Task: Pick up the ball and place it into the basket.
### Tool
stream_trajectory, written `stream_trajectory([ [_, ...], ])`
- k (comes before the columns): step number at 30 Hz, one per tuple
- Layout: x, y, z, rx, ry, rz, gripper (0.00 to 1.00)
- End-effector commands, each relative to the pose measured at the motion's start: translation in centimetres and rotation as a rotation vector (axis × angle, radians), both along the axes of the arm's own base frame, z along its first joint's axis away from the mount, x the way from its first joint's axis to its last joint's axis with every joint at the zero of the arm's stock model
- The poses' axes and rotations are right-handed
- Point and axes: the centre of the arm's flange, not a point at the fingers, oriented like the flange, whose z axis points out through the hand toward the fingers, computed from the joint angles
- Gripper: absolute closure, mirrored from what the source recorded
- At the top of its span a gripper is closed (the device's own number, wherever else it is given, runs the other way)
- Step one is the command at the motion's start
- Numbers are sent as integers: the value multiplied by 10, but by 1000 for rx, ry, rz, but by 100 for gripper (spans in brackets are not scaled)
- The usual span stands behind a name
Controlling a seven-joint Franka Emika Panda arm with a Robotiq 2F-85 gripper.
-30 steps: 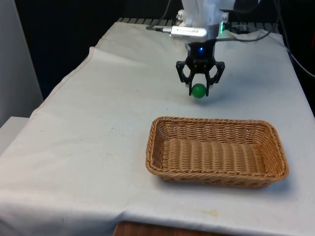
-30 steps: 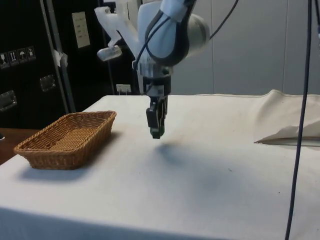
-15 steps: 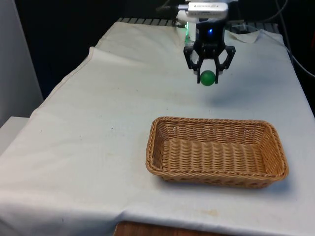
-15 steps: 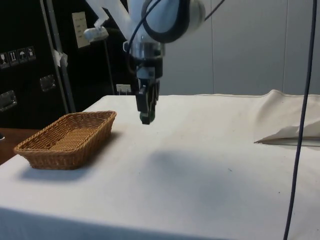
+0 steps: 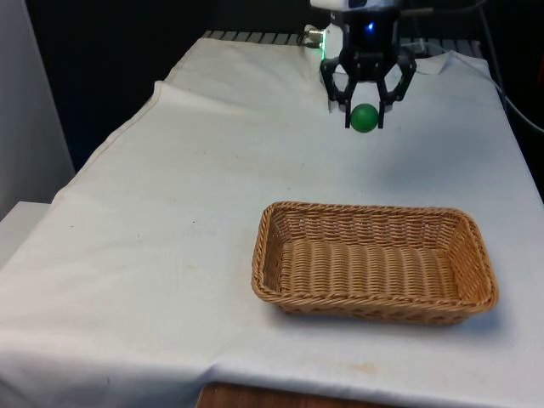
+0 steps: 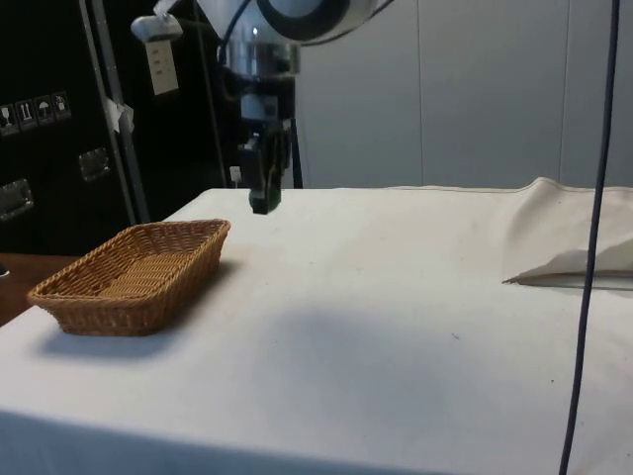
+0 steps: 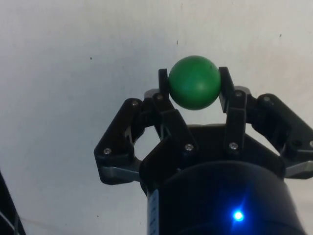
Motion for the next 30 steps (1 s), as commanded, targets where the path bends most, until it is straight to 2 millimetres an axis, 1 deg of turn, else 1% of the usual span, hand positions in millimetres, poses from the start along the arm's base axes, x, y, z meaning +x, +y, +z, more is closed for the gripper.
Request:
stream_trajectory([
  [1,3,-2,5,-10,5,-7,100],
  [2,7,-2,10,-7,5,-8,100],
  [3,7,-2,10,-7,5,-8,100],
  [6,14,-4,23,0,3,-15,100],
  [9,19,-5,31,3,3,-19,100],
  [10,18,-4,28,9,-2,-13,100],
  [12,25,-6,39,6,1,-26,100],
  [17,36,-6,48,10,-8,-31,100],
  [19,42,-5,49,10,-13,-29,100],
  [20,37,-7,50,9,-19,-27,100],
  [22,51,-4,48,9,-19,-30,100],
  [26,63,-1,44,4,-28,-31,100],
  [27,69,1,42,0,-32,-29,100],
  [28,67,-1,42,-10,-35,-31,100],
  [30,76,1,38,-4,-35,-31,100],
])
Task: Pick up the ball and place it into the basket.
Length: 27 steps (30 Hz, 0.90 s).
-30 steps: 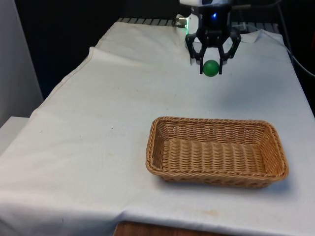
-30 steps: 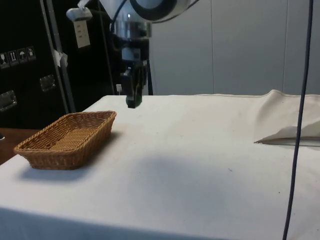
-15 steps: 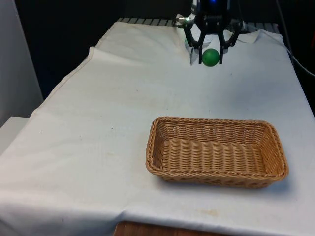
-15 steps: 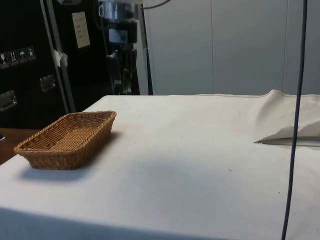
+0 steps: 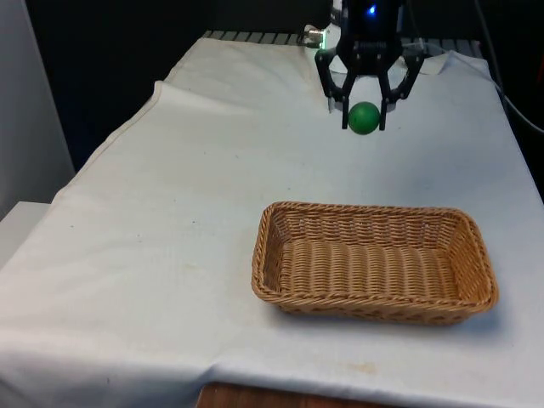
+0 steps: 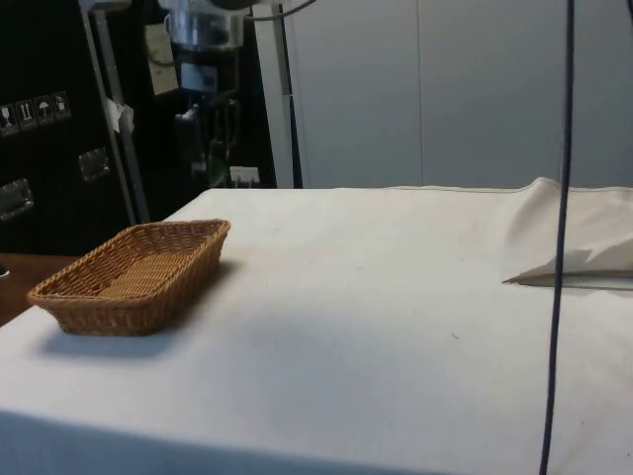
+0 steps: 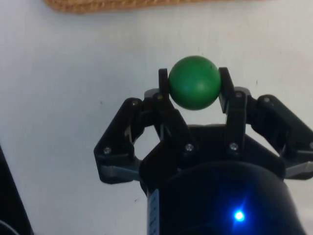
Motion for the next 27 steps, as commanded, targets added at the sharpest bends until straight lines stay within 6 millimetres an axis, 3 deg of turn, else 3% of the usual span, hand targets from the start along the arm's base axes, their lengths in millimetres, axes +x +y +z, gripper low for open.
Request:
stream_trajectory([
  [1,5,1,-3,9,1,1,100],
  [27,86,13,-49,5,-44,-17,100],
])
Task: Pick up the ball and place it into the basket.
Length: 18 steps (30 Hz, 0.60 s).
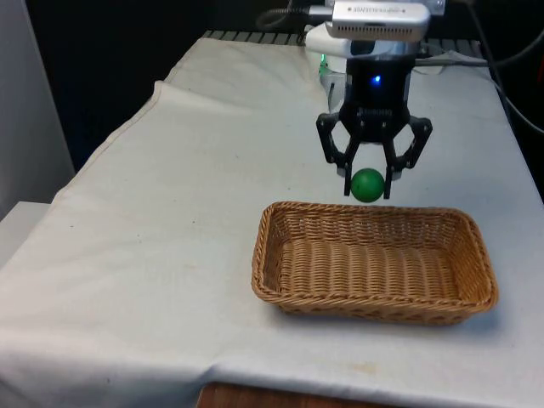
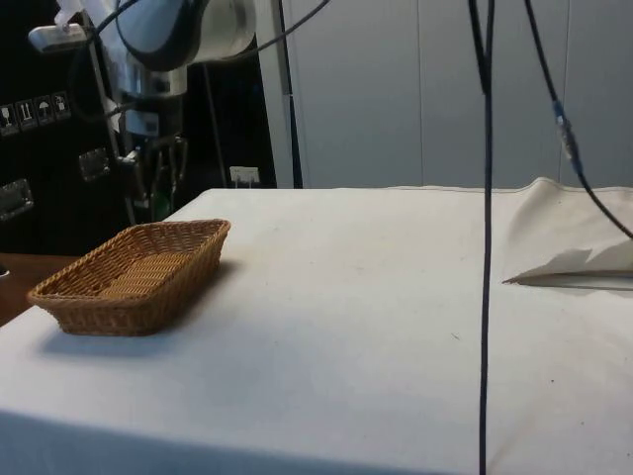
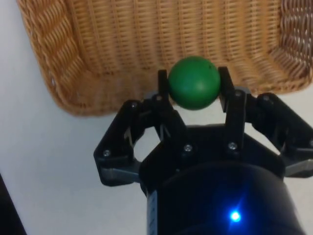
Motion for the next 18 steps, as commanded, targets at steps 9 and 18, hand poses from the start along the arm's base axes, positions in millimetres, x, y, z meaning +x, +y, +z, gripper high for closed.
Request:
stream_trajectory([
  [9,20,1,-28,37,-3,-4,100],
  [18,28,2,-63,58,6,-11,100],
])
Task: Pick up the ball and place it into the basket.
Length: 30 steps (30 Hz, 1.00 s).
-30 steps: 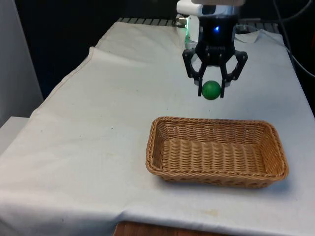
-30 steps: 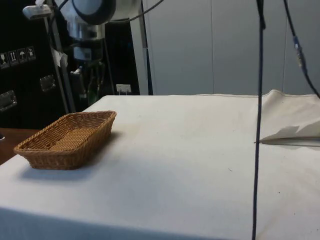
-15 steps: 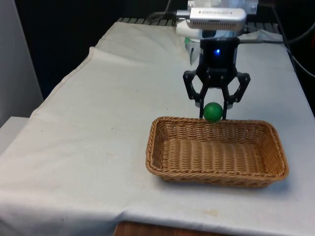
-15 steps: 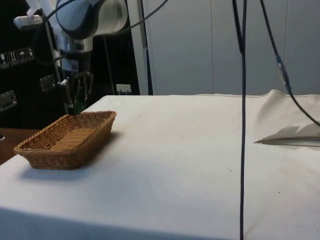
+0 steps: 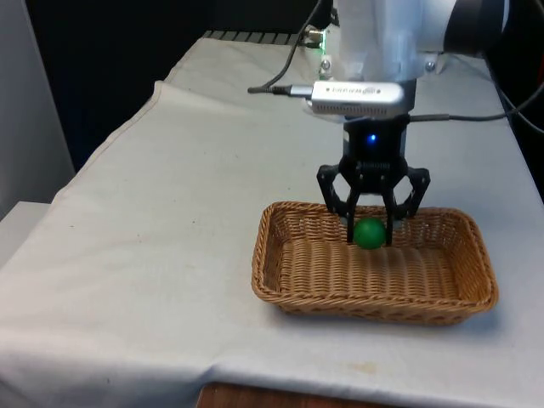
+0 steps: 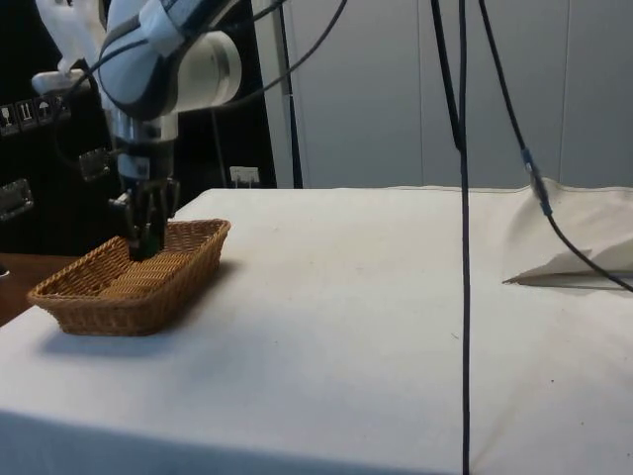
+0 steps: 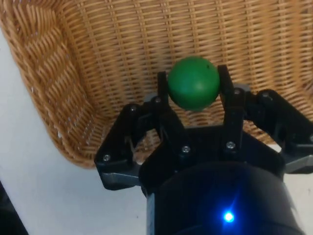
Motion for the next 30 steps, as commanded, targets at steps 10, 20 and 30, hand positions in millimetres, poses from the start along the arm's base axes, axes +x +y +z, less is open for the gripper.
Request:
stream_trajectory([
  [10,1,1,-33,36,16,1,100],
  [20,0,1,-36,35,26,2,77],
  [30,0,0,-36,33,28,2,0],
])
